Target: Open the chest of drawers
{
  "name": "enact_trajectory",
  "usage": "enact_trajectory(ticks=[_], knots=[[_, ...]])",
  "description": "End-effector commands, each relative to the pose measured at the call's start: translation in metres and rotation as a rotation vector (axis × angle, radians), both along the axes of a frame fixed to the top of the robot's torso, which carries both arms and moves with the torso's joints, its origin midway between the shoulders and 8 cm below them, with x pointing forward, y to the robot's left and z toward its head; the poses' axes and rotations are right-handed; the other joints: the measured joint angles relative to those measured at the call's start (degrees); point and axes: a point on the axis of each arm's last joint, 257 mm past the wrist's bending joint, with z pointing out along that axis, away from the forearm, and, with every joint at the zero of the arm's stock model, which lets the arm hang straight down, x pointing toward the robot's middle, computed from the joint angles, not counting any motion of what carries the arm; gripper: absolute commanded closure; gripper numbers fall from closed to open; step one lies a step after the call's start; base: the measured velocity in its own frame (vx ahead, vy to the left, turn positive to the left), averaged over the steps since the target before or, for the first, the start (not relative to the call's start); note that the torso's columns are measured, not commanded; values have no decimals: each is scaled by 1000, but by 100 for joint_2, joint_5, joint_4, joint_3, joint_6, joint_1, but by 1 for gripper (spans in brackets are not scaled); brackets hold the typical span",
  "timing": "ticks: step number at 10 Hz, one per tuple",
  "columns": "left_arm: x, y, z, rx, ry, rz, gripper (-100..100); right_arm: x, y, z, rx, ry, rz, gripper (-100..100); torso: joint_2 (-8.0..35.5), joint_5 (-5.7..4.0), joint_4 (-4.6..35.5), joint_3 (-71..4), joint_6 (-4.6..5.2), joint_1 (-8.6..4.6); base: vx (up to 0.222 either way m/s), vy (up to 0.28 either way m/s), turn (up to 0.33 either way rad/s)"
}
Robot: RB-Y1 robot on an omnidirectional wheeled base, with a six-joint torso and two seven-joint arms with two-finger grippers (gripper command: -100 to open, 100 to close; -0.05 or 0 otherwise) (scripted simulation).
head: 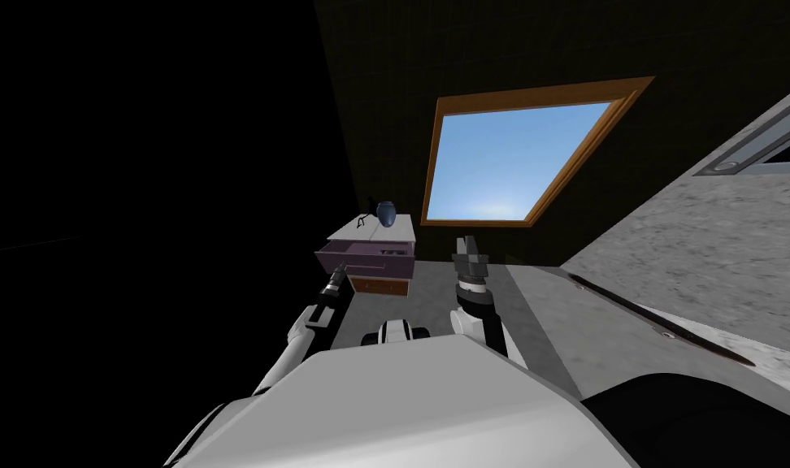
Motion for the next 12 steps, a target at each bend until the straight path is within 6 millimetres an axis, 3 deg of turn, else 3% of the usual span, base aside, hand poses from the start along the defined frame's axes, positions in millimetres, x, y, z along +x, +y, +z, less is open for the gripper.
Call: enact_trajectory(ticks=[1,2,5,6,10,11,12], knots=[[17,0,4,-7,2,-7,100,0,0,0,0,0,0,0,13,0,6,9,6,0,-56,-16,5],[24,8,12,-8,-4,-12,100,0,0,0,0,0,0,0,10,-1,10,8,12,5,-127,-44,63],[39,5,16,-13,-3,-13,100,0,0,0,0,0,0,0,25,-14,35,18,2,6,-65,-14,25],[34,8,6,-15,17,-7,100,0,0,0,0,0,0,0,12,-16,34,9,1,6,1,7,-7],[34,8,16,-13,-4,-29,100,0,0,0,0,0,0,0,56,-4,28,36,-14,17,-159,9,38],[45,17,24,-16,12,-18,-100,0,0,0,0,0,0,0,42,-11,33,27,-10,8,-133,-8,-29],[49,20,30,-17,13,-16,-100,0,0,0,0,0,0,0,12,-9,19,10,-4,4,-77,-20,-52]])
